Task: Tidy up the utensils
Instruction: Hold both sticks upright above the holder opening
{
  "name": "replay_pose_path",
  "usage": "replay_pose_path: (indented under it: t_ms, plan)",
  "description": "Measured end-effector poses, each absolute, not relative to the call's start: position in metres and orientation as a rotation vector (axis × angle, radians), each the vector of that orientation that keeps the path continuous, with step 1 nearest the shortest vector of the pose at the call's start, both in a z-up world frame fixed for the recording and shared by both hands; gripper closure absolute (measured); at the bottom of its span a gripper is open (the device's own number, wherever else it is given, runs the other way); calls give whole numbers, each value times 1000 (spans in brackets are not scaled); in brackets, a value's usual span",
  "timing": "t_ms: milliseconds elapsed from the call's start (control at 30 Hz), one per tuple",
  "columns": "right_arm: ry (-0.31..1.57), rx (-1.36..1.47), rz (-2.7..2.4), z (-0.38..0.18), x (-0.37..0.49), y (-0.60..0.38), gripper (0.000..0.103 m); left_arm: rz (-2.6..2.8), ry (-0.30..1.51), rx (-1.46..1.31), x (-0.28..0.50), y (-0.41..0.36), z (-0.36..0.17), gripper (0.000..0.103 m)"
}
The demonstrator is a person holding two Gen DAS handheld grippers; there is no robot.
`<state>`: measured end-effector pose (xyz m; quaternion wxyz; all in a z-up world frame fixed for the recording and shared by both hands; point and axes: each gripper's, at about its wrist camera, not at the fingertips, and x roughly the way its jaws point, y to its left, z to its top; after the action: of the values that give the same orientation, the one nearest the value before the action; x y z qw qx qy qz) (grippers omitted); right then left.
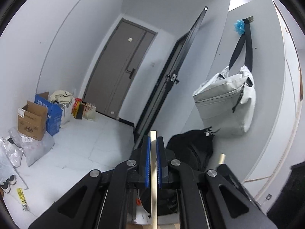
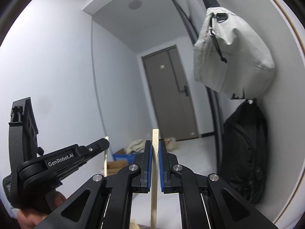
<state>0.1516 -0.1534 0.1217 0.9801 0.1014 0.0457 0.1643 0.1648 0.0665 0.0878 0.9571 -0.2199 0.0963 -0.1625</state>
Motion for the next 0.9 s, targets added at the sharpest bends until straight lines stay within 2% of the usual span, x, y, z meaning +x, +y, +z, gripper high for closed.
replay_pose_path:
  t_ms: [533, 900]
  plan:
    - [-69, 73, 266, 94, 132, -131, 97, -371, 144, -319, 180, 45, 57, 101]
    - [-49, 69, 243, 75, 136, -137, 97, -372, 139, -292, 184, 43, 47, 101]
